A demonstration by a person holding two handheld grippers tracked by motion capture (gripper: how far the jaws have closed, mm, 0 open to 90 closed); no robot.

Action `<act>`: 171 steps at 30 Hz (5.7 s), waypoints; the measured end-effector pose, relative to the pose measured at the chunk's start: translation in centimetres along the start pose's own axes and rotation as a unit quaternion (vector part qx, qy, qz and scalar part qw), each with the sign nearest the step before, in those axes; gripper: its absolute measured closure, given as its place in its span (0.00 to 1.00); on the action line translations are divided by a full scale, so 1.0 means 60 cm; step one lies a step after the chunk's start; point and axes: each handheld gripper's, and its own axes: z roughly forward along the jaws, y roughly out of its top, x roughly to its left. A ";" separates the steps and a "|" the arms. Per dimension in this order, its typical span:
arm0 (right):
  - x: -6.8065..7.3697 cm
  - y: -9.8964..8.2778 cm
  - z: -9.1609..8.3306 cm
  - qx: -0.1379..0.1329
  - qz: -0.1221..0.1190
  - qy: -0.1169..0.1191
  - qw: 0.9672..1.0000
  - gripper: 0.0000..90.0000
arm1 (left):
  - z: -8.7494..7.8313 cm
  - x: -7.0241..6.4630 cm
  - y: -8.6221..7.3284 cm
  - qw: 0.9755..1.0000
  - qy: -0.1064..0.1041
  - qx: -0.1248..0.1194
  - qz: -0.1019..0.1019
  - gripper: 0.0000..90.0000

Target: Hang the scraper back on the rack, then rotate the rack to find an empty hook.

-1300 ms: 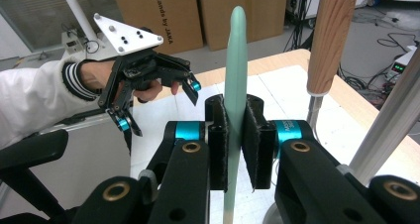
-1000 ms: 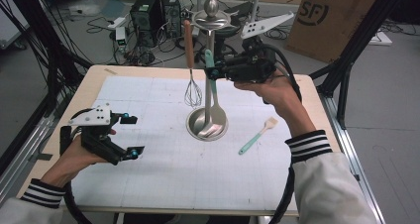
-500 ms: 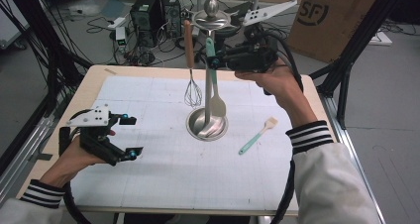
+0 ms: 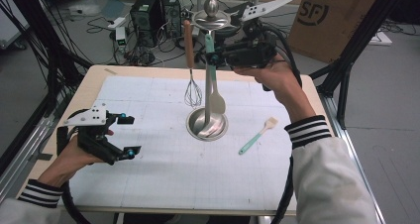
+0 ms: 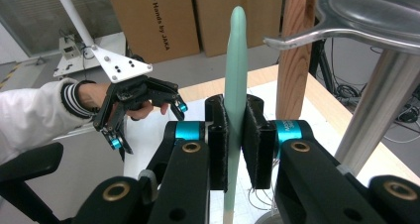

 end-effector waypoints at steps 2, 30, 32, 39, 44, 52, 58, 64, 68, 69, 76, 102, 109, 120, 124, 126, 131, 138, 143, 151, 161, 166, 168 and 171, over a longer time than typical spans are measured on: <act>-0.002 0.000 0.000 0.001 -0.001 -0.001 1.000 0.91 | 0.001 0.001 -0.001 1.000 0.001 -0.001 -0.002 0.02; -0.027 -0.010 0.007 -0.005 0.015 0.005 1.000 0.91 | 0.003 0.005 -0.002 1.000 0.006 0.003 -0.007 0.02; -0.028 -0.011 0.009 -0.009 0.011 0.006 1.000 0.90 | 0.004 0.006 -0.002 1.000 0.005 0.004 -0.006 0.02; -0.032 -0.013 0.011 -0.016 0.007 -0.009 1.000 0.81 | 0.003 0.006 -0.002 1.000 0.008 0.003 -0.007 0.02; -0.029 -0.016 0.010 -0.009 0.016 -0.021 1.000 0.77 | 0.002 0.006 -0.003 1.000 0.007 0.003 -0.007 0.02; -0.023 -0.020 0.001 -0.007 0.006 -0.037 0.999 0.67 | -0.004 0.001 -0.010 1.000 0.010 -0.001 -0.009 0.02; -0.017 -0.027 -0.008 0.000 0.007 -0.057 0.998 0.51 | -0.008 -0.002 -0.011 1.000 0.013 -0.004 -0.008 0.02; -0.008 -0.036 -0.016 0.020 0.005 -0.064 0.998 0.28 | -0.009 -0.003 -0.014 1.000 0.012 -0.003 -0.007 0.02; -0.004 -0.040 -0.018 0.033 -0.002 -0.072 0.997 0.15 | -0.009 -0.006 -0.017 1.000 0.012 -0.003 -0.007 0.02; -0.001 -0.041 -0.019 0.036 -0.003 -0.074 0.997 0.12 | -0.009 -0.007 -0.017 1.000 0.011 -0.003 -0.007 0.02; 0.011 -0.048 -0.028 0.043 -0.014 -0.077 0.996 0.00 | -0.008 -0.012 -0.016 1.000 0.014 -0.003 -0.003 0.02; 0.020 -0.084 -0.091 0.016 -0.011 -0.082 0.996 0.00 | -0.005 -0.016 -0.014 1.000 0.017 -0.003 -0.004 0.02; 0.012 -0.081 -0.099 0.015 -0.005 -0.091 0.996 0.01 | -0.006 -0.018 -0.016 1.000 0.018 -0.003 0.001 0.02; 0.000 -0.065 -0.120 0.007 -0.006 -0.097 0.995 0.13 | -0.011 -0.020 -0.019 1.000 0.020 -0.005 0.002 0.02; -0.008 -0.061 -0.129 0.004 -0.001 -0.103 0.995 0.18 | -0.012 -0.020 -0.023 1.000 0.020 -0.001 0.004 0.02; -0.010 -0.059 -0.132 0.005 0.006 -0.099 0.995 0.23 | -0.013 -0.019 -0.025 1.000 0.019 -0.005 0.002 0.02; -0.022 -0.053 -0.138 0.006 0.010 -0.104 0.995 0.35 | -0.015 -0.017 -0.027 1.000 0.020 -0.006 0.000 0.02; -0.033 -0.043 -0.138 0.006 0.026 -0.109 0.994 0.51 | -0.017 -0.015 -0.027 1.000 0.021 -0.008 0.000 0.02; -0.039 -0.036 -0.137 0.008 0.025 -0.114 0.993 0.60 | -0.018 -0.015 -0.029 1.000 0.022 -0.007 -0.001 0.02; -0.045 -0.018 -0.138 0.014 0.017 -0.124 0.992 0.79 | -0.023 -0.015 -0.032 1.000 0.022 -0.008 -0.003 0.02; -0.055 0.002 -0.134 0.018 0.004 -0.124 0.992 0.96 | -0.021 -0.013 -0.044 1.000 0.021 -0.014 -0.012 0.02; -0.060 0.013 -0.129 0.013 0.001 -0.129 0.992 0.99 | -0.022 -0.010 -0.045 0.999 0.018 -0.019 -0.018 0.02; -0.064 0.015 -0.127 0.012 -0.005 -0.128 0.992 0.99 | -0.022 -0.010 -0.045 0.999 0.018 -0.021 -0.018 0.02; -0.065 0.016 -0.122 0.012 -0.003 -0.125 0.992 0.99 | -0.021 -0.010 -0.045 0.999 0.015 -0.021 -0.020 0.02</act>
